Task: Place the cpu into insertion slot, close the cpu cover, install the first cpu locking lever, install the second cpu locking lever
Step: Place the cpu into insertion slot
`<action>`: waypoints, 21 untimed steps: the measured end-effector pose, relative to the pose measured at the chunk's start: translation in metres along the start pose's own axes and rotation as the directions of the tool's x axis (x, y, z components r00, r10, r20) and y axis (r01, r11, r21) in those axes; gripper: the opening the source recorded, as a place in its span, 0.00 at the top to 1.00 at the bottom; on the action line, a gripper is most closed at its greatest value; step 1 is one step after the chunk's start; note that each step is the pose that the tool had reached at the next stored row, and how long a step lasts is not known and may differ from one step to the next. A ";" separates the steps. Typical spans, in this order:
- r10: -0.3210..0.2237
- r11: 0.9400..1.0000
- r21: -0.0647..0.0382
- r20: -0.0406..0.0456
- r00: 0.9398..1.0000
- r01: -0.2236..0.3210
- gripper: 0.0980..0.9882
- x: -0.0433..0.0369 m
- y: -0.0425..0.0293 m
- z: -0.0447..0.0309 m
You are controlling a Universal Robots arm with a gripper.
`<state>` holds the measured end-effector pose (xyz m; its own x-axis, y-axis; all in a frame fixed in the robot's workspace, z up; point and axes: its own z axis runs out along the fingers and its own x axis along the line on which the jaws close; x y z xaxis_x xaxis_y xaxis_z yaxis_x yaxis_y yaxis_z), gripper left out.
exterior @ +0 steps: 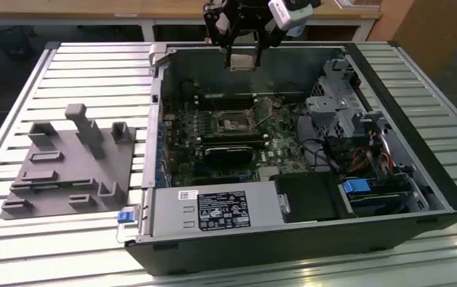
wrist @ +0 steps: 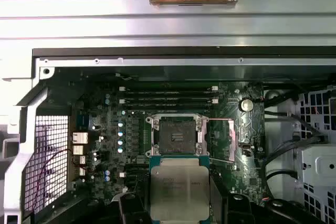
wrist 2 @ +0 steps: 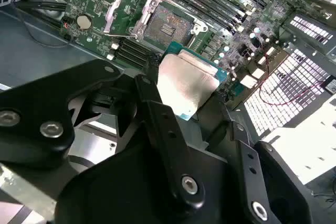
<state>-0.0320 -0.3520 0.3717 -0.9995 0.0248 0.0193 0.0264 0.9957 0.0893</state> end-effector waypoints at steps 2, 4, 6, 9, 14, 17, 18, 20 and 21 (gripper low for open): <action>0.000 1.000 0.000 0.000 1.000 0.000 0.50 0.0000 0.0000 0.0000; 0.001 1.000 0.000 0.000 1.000 -0.001 0.50 0.0000 0.0000 0.0000; 0.010 1.000 0.000 0.001 1.000 -0.010 0.50 -0.0001 0.0000 0.0000; 0.028 1.000 -0.001 0.003 1.000 -0.028 0.50 0.0000 0.0000 0.0001; 0.061 0.998 -0.001 0.005 0.998 -0.061 0.50 0.0000 0.0000 0.0002; 0.076 0.997 -0.002 0.007 0.997 -0.076 0.50 0.0000 0.0000 0.0002; 0.081 0.997 -0.002 0.007 0.997 -0.081 0.50 0.0000 0.0000 0.0002; 0.090 0.996 -0.002 0.008 0.996 -0.090 0.50 0.0000 0.0000 0.0002; 0.095 0.996 -0.002 0.008 0.995 -0.095 0.50 0.0000 0.0000 0.0002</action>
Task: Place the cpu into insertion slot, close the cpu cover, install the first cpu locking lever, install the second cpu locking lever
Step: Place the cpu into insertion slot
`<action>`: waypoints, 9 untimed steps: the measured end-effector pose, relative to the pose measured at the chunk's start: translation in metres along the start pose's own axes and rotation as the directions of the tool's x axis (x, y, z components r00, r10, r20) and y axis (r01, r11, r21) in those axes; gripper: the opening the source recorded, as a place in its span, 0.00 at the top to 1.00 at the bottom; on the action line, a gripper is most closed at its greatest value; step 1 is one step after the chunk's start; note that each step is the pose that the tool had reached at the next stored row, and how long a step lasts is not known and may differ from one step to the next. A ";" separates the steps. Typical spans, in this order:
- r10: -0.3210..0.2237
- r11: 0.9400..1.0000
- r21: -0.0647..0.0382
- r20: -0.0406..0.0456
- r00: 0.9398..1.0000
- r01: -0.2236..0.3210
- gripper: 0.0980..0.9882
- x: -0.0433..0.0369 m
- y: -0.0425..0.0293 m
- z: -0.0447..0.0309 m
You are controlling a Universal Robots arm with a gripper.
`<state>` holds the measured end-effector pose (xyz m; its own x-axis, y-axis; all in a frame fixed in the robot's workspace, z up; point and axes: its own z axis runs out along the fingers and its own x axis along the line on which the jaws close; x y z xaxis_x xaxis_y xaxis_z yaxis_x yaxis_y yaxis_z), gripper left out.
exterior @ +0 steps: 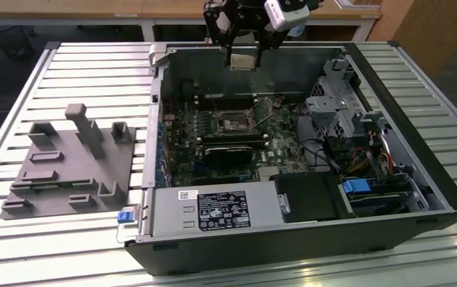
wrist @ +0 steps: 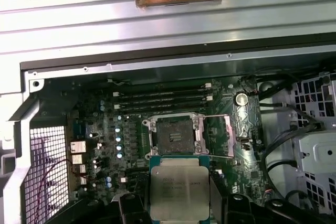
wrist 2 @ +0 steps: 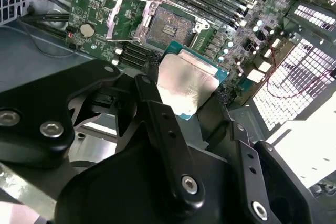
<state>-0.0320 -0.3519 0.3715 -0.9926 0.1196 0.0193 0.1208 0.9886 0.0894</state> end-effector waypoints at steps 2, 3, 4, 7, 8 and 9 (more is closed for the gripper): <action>0.009 1.000 0.000 0.001 1.000 -0.009 0.50 0.0000 0.0000 0.0000; 0.013 1.000 0.000 0.001 1.000 -0.013 0.50 0.0000 0.0000 0.0000; 0.017 1.000 0.000 0.002 1.000 -0.017 0.50 0.0000 0.0000 0.0000; 0.028 1.000 -0.001 0.002 1.000 -0.028 0.50 0.0000 0.0000 0.0000; 0.032 1.000 -0.001 0.003 0.999 -0.032 0.50 0.0000 0.0000 0.0000; 0.035 0.999 -0.001 0.003 0.999 -0.035 0.50 0.0000 0.0000 0.0000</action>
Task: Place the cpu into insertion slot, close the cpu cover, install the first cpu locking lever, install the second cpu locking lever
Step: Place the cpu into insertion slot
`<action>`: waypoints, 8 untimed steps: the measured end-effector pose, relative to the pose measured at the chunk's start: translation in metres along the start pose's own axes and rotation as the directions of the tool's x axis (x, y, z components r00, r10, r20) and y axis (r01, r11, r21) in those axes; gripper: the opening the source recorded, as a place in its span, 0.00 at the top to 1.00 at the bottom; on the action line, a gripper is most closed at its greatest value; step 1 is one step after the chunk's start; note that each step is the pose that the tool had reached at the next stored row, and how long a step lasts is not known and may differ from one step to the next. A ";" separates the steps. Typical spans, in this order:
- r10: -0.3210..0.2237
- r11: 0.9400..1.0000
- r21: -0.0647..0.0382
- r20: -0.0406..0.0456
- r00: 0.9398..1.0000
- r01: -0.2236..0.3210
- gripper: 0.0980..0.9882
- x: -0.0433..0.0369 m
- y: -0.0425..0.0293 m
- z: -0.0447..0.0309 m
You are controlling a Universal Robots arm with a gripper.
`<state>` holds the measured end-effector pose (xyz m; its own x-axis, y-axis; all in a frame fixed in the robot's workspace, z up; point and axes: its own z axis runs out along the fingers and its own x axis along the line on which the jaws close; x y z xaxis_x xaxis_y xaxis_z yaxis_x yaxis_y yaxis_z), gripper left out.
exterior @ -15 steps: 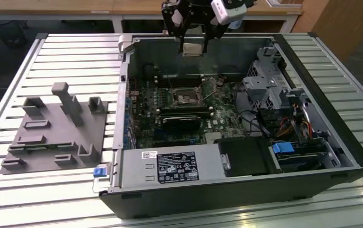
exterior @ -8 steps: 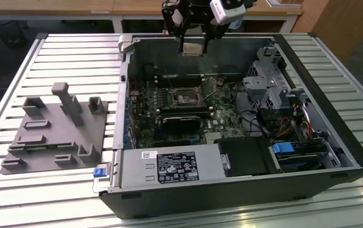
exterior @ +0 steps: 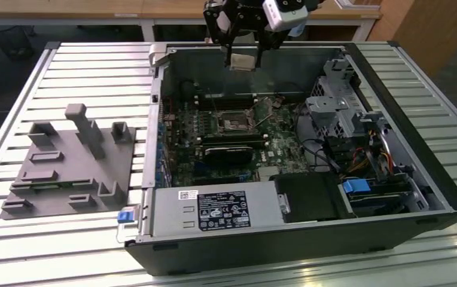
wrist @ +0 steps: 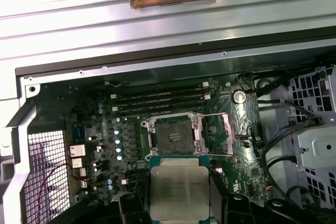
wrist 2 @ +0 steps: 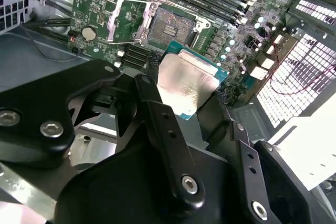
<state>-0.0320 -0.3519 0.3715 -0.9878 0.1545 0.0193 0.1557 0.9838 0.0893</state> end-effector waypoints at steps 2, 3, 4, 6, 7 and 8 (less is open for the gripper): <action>0.008 1.000 0.000 0.001 1.000 -0.008 0.50 0.0000 0.0000 0.0000; 0.011 1.000 0.000 0.001 1.000 -0.011 0.50 0.0000 0.0000 0.0000; 0.015 1.000 0.000 0.001 1.000 -0.015 0.50 0.0000 0.0000 0.0000; 0.022 1.000 0.000 0.002 1.000 -0.022 0.50 0.0000 0.0000 0.0000; 0.026 1.000 -0.001 0.002 1.000 -0.026 0.50 0.0000 0.0000 0.0000; 0.029 1.000 -0.001 0.003 1.000 -0.029 0.50 0.0000 0.0000 0.0000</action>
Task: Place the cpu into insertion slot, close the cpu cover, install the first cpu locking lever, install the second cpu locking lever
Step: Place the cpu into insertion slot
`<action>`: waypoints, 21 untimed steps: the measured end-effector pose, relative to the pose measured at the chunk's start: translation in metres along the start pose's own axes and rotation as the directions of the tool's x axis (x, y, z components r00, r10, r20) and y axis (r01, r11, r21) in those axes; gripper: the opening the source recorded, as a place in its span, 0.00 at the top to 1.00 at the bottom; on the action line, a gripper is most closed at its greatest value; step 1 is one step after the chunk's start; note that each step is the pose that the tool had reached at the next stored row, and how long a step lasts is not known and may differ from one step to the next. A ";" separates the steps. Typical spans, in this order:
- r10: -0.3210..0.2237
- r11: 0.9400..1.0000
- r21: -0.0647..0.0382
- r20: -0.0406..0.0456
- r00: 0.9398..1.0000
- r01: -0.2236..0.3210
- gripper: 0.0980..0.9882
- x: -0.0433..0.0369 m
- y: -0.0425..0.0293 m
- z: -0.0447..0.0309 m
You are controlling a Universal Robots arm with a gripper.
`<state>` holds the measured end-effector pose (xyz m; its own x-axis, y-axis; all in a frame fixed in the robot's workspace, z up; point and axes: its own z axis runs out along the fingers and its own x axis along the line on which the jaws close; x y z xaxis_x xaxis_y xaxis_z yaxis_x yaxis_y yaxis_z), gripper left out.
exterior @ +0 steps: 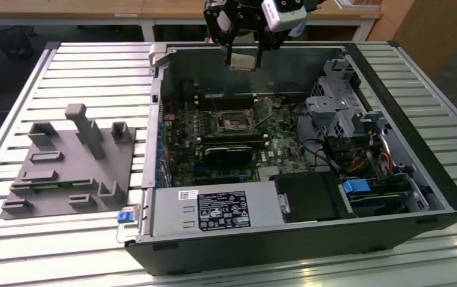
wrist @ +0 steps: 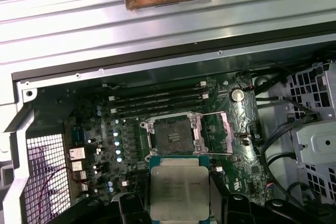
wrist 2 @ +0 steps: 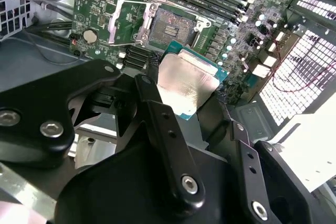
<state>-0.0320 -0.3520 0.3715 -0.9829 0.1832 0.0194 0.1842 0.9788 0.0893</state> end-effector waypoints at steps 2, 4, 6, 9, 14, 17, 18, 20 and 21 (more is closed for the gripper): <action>0.006 1.000 0.000 0.001 1.000 -0.006 0.50 0.0000 0.0000 0.0000; 0.012 1.000 0.000 0.001 1.000 -0.012 0.50 0.0000 0.0000 0.0000; 0.018 1.000 0.000 0.002 1.000 -0.018 0.50 0.0000 0.0000 0.0000; 0.027 1.000 -0.001 0.002 1.000 -0.027 0.50 0.0000 0.0000 0.0000; 0.043 0.999 -0.001 0.004 0.999 -0.043 0.50 0.0000 0.0000 0.0000; 0.052 0.999 -0.001 0.005 0.999 -0.052 0.50 0.0000 0.0000 0.0000; 0.055 0.998 -0.001 0.005 0.998 -0.055 0.50 0.0000 0.0000 0.0000; 0.062 0.998 -0.001 0.006 0.998 -0.062 0.50 0.0000 0.0000 0.0000; 0.065 0.998 -0.001 0.006 0.998 -0.065 0.50 0.0000 0.0000 0.0000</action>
<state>-0.0320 -0.3520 0.3715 -0.9689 0.2466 0.0193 0.2474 0.9648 0.0893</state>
